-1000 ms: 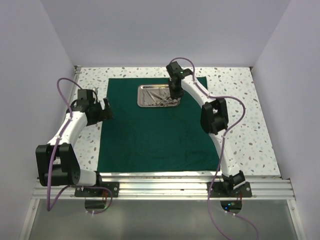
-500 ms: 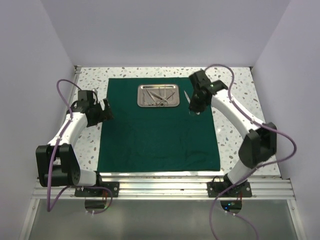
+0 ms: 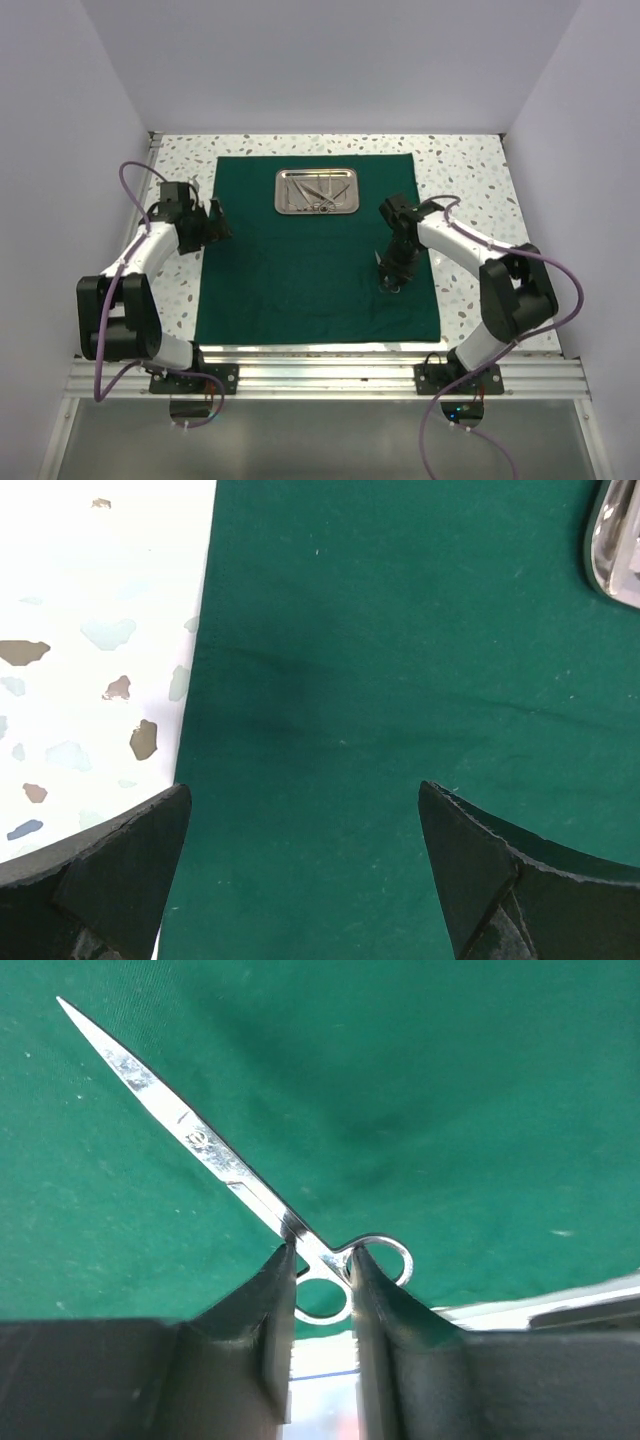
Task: Open and lay out the surgical kit
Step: Place the medical item in the surgical kit, then pick up the medical item from the container.
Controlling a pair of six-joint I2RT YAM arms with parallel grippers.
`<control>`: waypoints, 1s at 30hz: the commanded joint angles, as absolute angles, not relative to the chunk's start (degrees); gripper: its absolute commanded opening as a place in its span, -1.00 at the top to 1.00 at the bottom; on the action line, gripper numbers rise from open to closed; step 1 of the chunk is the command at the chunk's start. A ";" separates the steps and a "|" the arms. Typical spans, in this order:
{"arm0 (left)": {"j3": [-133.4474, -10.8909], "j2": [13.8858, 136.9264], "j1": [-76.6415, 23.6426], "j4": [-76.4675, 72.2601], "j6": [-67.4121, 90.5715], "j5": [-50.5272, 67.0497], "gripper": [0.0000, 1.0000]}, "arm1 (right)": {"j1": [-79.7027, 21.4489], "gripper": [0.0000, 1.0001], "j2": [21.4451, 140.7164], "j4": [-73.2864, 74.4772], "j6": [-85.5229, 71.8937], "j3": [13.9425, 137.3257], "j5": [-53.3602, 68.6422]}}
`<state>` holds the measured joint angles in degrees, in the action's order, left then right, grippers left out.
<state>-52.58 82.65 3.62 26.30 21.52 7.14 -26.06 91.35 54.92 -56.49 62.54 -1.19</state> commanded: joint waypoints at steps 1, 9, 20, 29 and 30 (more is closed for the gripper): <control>-53.35 83.49 3.69 23.64 22.15 8.70 -0.99 | -26.98 0.16 94.39 51.51 -55.12 62.93 5.18; -55.10 83.41 3.69 24.87 21.80 7.65 -0.99 | -27.33 -0.80 95.80 61.60 -48.44 75.30 2.39; -56.96 72.49 4.48 27.77 29.25 -5.36 -0.99 | -27.25 -0.70 115.43 54.86 -29.54 119.91 -2.55; -53.06 70.04 7.38 22.92 24.87 11.95 -0.99 | -26.20 -0.50 139.03 48.96 -23.29 145.11 3.33; -54.22 72.66 7.38 25.03 24.79 11.69 -0.97 | -25.93 -0.47 140.61 48.00 -23.38 145.28 5.60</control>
